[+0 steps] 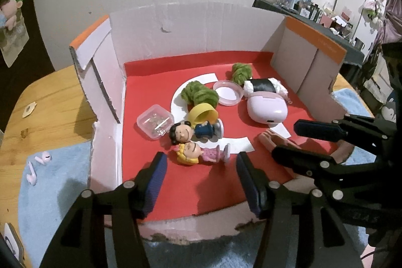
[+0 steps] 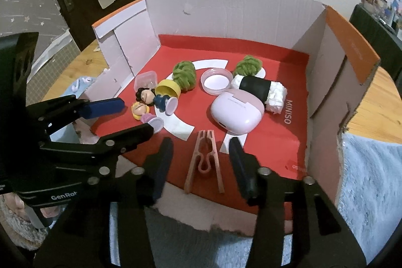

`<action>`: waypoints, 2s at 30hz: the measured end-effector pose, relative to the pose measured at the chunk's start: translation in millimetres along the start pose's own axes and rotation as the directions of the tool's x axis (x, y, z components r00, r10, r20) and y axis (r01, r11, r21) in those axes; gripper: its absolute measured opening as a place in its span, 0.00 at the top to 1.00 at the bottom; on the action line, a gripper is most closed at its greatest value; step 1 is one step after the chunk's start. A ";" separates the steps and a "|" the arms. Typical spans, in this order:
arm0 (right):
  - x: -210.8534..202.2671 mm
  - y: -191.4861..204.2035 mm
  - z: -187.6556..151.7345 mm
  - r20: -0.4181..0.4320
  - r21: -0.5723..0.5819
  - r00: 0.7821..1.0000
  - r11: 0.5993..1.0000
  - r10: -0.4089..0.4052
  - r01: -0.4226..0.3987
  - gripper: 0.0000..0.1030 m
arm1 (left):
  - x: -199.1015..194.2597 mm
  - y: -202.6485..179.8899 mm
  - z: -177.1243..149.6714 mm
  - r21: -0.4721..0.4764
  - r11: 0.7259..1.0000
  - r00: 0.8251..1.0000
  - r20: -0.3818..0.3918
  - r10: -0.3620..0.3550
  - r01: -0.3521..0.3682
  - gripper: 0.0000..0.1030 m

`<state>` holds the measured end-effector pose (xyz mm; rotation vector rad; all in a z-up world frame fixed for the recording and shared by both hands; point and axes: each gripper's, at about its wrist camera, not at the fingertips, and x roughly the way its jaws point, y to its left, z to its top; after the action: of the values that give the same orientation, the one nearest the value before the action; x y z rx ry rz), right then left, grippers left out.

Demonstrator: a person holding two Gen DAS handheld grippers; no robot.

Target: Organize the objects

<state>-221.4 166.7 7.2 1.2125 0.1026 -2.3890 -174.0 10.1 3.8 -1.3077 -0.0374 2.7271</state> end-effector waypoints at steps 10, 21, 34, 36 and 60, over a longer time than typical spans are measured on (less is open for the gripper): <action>-15.9 6.9 -5.6 0.032 0.002 0.999 1.000 0.000 0.000 0.43 | -18.7 -2.3 -8.8 0.002 0.999 0.999 0.039 0.035 -0.035 0.33; -36.0 18.2 -15.4 0.069 0.004 0.998 1.000 -0.006 0.005 0.33 | -36.5 -2.9 -19.9 -0.010 0.998 0.996 0.071 0.057 -0.056 0.23; -56.9 25.0 -31.0 0.099 0.019 0.995 1.000 -0.007 0.005 0.23 | -61.3 -5.5 -35.3 -0.032 0.995 0.988 0.119 0.097 -0.094 0.00; -60.6 26.8 -34.8 0.102 0.022 0.995 1.000 -0.006 0.004 0.22 | -63.9 -7.1 -38.1 -0.029 0.995 0.988 0.122 0.098 -0.095 0.00; -61.5 30.9 -89.2 0.089 0.093 0.996 0.996 -0.008 -0.001 0.18 | -58.5 -13.2 -88.8 -0.055 0.986 0.983 0.079 0.163 -0.159 0.00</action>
<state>-110.2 185.2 5.1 1.1451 -0.0353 -2.4712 -67.3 13.9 -5.5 -1.2608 -0.0044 2.9335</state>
